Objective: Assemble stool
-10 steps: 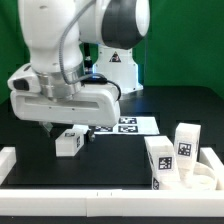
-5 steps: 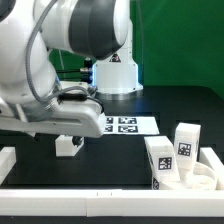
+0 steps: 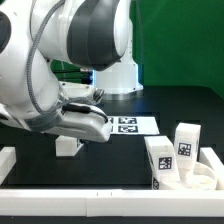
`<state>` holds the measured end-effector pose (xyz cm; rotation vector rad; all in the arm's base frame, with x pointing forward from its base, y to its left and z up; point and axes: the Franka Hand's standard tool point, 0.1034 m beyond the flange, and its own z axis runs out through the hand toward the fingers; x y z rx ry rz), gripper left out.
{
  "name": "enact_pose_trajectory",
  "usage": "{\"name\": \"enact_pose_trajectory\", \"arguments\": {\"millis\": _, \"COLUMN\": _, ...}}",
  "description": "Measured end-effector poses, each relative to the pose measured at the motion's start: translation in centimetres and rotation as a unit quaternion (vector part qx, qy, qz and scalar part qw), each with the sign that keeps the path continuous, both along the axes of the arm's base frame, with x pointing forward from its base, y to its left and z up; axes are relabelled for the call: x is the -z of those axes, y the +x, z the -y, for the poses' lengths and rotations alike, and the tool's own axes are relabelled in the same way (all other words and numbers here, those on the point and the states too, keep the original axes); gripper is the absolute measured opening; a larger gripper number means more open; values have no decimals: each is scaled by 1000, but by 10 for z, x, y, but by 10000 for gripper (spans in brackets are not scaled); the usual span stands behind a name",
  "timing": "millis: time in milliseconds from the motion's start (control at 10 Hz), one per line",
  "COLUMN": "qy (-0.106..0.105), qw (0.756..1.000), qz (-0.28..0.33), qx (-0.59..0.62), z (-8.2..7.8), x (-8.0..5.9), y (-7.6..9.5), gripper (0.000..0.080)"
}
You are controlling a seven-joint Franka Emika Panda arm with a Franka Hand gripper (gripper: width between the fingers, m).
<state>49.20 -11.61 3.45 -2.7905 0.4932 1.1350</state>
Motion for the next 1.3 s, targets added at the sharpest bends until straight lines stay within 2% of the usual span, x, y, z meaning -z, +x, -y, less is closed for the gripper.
{"name": "enact_pose_trajectory", "arguments": {"millis": 300, "qy": 0, "qw": 1000, "qz": -1, "qx": 2, "z": 1, "x": 1, "y": -1, "gripper": 649}}
{"name": "enact_pose_trajectory", "arguments": {"millis": 500, "qy": 11, "qw": 998, "qz": -61, "qx": 28, "z": 0, "x": 10, "y": -25, "gripper": 649}}
{"name": "enact_pose_trajectory", "arguments": {"millis": 800, "qy": 9, "qw": 998, "qz": -61, "qx": 30, "z": 2, "x": 18, "y": -30, "gripper": 649}}
{"name": "enact_pose_trajectory", "arguments": {"millis": 1000, "qy": 9, "qw": 998, "qz": -61, "qx": 31, "z": 3, "x": 17, "y": -30, "gripper": 649}}
{"name": "enact_pose_trajectory", "arguments": {"millis": 1100, "qy": 9, "qw": 998, "qz": -61, "qx": 31, "z": 3, "x": 17, "y": -30, "gripper": 519}}
{"name": "enact_pose_trajectory", "arguments": {"millis": 1200, "qy": 9, "qw": 998, "qz": -61, "qx": 31, "z": 3, "x": 17, "y": -30, "gripper": 519}}
{"name": "enact_pose_trajectory", "arguments": {"millis": 1300, "qy": 7, "qw": 998, "qz": -57, "qx": 31, "z": 4, "x": 17, "y": -29, "gripper": 377}}
